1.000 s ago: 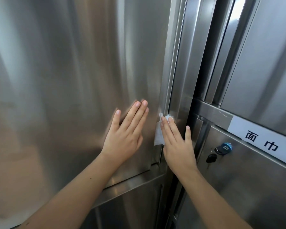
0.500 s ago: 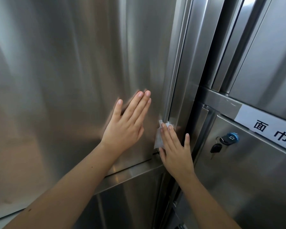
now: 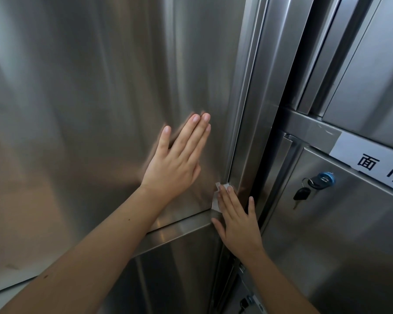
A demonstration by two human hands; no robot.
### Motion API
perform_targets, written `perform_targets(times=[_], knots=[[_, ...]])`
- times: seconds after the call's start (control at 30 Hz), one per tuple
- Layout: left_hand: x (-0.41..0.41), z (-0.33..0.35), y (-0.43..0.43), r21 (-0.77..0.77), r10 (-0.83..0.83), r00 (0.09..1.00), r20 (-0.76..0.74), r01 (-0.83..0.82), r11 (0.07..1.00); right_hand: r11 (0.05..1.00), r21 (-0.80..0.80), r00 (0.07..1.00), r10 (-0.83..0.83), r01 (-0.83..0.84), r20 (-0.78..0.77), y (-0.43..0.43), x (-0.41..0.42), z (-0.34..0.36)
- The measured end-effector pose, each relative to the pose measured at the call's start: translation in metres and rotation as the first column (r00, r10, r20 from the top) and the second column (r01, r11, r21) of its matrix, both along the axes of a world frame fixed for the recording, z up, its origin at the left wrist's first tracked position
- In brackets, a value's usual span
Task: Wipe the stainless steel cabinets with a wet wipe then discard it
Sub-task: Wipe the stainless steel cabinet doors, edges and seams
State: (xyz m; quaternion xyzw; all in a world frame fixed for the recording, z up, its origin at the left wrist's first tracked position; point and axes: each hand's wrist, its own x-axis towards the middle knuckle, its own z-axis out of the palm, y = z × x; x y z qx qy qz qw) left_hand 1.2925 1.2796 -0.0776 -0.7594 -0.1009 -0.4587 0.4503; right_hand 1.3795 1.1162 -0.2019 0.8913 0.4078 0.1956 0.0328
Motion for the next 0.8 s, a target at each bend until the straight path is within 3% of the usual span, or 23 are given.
perform_targets(times=[0.23,0.33,0.47,0.63,0.8], knots=[[-0.002,0.000,-0.001,-0.024,-0.001,1.000,-0.010,0.001,1.000,0.996,0.093,0.986,0.020,-0.004,-0.165,-0.002,-0.018,-0.008],[-0.004,0.002,-0.003,-0.068,-0.026,0.999,-0.027,0.024,0.997,0.992,0.127,0.987,0.032,-0.012,-0.155,0.001,-0.023,-0.013],[-0.008,0.002,-0.008,-0.198,-0.106,0.994,-0.039,0.097,0.975,0.978,0.193,0.996,0.085,-0.077,-0.033,0.000,-0.023,-0.015],[-0.026,-0.023,-0.023,-0.476,-0.276,0.956,-0.100,0.198,0.857,0.951,0.272,0.987,0.159,-0.150,-0.009,-0.004,-0.029,-0.023],[-0.053,-0.057,-0.044,-0.642,-0.308,0.945,-0.105,0.173,0.747,0.918,0.315,0.968,0.250,-0.242,0.015,-0.011,-0.029,-0.025]])
